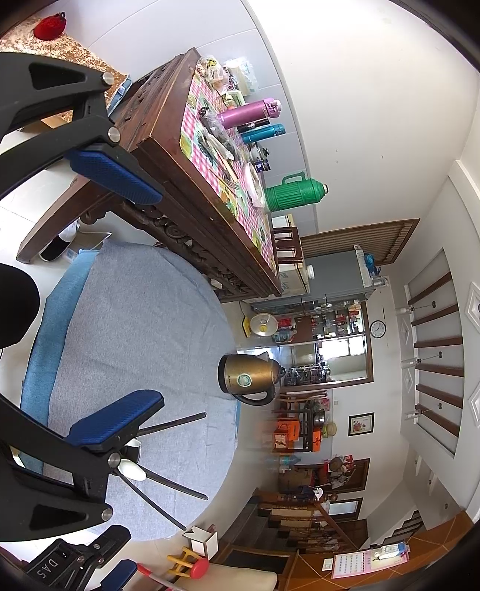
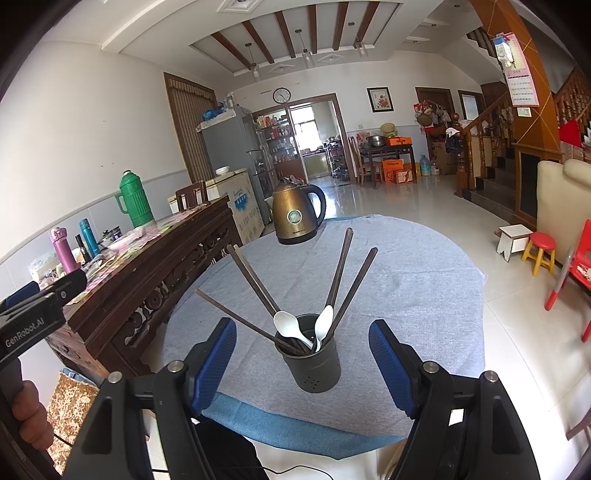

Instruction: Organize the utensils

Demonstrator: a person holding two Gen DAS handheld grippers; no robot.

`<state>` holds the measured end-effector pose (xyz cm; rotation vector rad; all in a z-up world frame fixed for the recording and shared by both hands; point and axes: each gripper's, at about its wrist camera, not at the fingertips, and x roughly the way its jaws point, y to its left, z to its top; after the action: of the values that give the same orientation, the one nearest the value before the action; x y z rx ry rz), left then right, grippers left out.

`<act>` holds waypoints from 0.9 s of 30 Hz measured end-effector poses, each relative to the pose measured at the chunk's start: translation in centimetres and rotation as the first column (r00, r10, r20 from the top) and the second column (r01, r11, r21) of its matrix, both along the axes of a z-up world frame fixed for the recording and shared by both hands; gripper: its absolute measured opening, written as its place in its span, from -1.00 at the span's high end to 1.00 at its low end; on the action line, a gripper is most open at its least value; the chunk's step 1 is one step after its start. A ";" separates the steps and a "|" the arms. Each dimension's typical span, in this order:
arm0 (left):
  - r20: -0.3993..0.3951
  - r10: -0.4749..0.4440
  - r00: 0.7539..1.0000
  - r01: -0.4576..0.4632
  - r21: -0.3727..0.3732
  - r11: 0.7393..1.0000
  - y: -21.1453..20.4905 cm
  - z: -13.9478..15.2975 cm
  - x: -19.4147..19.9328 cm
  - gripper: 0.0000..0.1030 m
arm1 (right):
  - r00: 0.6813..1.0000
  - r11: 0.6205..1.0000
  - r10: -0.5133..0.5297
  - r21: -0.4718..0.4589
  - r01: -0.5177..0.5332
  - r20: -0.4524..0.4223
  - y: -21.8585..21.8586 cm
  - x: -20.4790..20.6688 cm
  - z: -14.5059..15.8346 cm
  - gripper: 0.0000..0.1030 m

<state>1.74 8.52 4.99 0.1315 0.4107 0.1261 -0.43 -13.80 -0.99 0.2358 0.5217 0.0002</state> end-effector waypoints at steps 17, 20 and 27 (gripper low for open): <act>-0.008 -0.002 1.000 0.002 0.007 1.000 -0.1 0.0 0.0 -0.95 | 1.000 1.000 0.003 0.002 -0.003 -0.005 -0.2 -0.1 -0.1 -0.51; -0.011 -0.002 1.000 0.002 0.006 1.000 -0.2 0.0 0.1 -0.95 | 1.000 1.000 0.003 0.004 -0.003 -0.006 -0.2 -0.1 -0.1 -0.51; -0.015 -0.003 1.000 0.003 0.006 1.000 -0.2 0.0 0.1 -0.95 | 1.000 1.000 0.004 0.005 -0.004 -0.008 -0.2 -0.1 -0.2 -0.51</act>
<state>1.84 8.36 4.97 0.1387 0.4247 0.1231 -0.50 -13.97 -1.15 0.2395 0.5298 0.0043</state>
